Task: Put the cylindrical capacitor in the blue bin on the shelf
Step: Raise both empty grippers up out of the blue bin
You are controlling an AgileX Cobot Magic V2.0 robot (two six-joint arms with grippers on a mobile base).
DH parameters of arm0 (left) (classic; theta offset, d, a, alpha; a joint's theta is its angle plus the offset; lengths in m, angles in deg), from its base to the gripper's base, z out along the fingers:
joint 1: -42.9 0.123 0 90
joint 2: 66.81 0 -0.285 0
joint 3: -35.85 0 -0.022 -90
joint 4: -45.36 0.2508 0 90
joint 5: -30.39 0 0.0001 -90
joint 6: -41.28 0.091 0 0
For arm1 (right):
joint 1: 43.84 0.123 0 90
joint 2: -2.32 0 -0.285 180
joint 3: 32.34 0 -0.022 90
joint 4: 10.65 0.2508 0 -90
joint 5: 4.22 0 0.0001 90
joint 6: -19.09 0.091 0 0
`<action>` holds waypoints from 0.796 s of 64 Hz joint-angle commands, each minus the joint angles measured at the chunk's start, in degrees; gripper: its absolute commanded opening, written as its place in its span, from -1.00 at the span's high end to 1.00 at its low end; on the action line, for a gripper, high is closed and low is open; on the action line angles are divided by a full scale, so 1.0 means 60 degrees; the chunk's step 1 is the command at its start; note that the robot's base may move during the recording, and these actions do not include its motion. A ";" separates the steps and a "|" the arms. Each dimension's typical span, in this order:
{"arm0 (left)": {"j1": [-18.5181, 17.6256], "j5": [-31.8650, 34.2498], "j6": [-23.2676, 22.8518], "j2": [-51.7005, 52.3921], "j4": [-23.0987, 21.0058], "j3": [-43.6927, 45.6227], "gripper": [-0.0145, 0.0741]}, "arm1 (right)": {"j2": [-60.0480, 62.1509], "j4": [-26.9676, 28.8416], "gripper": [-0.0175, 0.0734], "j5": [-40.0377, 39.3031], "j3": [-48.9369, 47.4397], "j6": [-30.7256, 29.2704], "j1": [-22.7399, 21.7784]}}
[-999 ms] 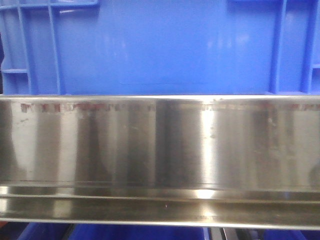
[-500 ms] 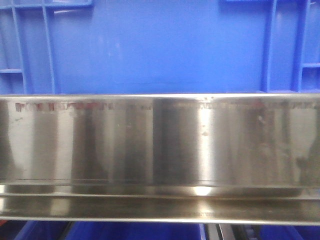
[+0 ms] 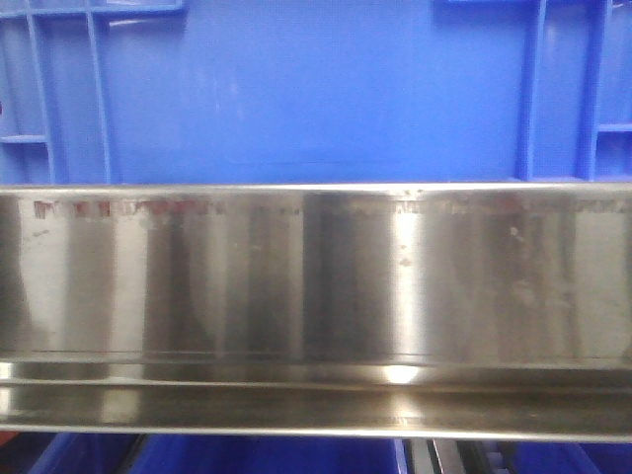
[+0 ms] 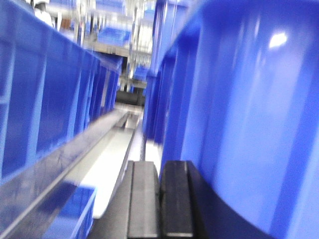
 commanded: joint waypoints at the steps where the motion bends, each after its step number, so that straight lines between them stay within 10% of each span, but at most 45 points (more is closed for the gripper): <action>1: 0.0039 0.0152 -0.0034 0.0056 -0.0066 0.0013 0.92 | 0.0007 0.0117 0.97 -0.0060 0.0026 0.0084 -0.0062; 51: 0.0039 0.0152 -0.0034 0.0056 -0.0066 0.0013 0.92 | 0.0007 0.0449 0.97 -0.0033 0.0026 0.0084 -0.0062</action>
